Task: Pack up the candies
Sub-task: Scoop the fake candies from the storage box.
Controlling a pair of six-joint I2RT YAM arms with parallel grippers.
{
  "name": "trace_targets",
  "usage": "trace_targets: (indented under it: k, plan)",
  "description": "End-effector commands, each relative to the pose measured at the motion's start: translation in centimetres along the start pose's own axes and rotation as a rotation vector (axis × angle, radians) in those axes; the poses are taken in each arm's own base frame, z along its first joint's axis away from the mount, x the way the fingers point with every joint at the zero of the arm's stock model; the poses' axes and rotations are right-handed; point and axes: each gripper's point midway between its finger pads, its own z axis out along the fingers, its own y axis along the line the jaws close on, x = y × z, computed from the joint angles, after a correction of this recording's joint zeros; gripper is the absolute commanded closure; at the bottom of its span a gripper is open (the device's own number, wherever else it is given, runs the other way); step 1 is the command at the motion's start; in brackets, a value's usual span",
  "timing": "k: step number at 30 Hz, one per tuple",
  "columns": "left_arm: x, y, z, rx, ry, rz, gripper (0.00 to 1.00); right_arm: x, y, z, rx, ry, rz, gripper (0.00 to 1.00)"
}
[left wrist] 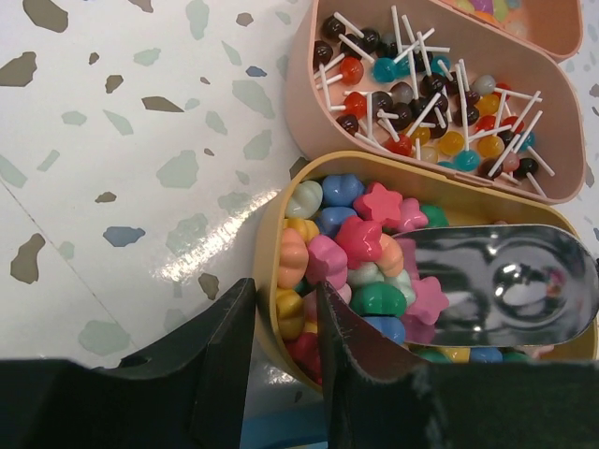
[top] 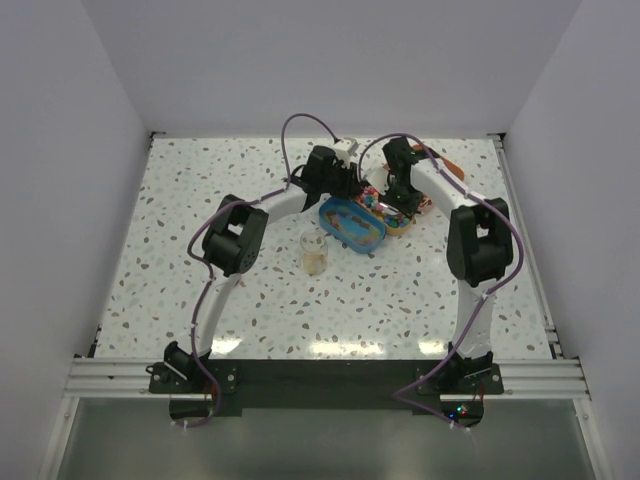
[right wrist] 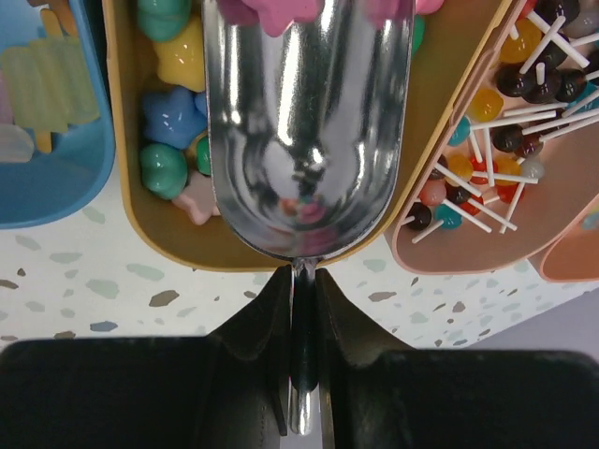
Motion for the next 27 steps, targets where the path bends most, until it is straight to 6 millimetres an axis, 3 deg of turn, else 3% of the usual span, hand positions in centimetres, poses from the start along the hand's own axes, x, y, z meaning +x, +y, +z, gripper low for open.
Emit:
trace_targets:
  k: [1,7,22,27]
  plan:
    - [-2.4,-1.8,-0.5,0.042,-0.061,0.024,0.64,-3.2,-0.3,-0.1,0.022,-0.145,-0.026,1.00]
    - [-2.6,-2.1,-0.6,0.051,-0.065,0.025,0.64,-4.0,-0.8,0.9,0.041,-0.169,0.003,1.00]
    - [-2.5,-3.1,-0.5,0.075,-0.065,0.018,0.65,-7.7,-1.8,0.0,0.072,-0.341,0.193,1.00]
    - [-2.3,-2.5,-0.8,0.041,-0.059,0.009,0.66,-5.1,-3.0,0.6,0.107,-0.227,0.274,1.00]
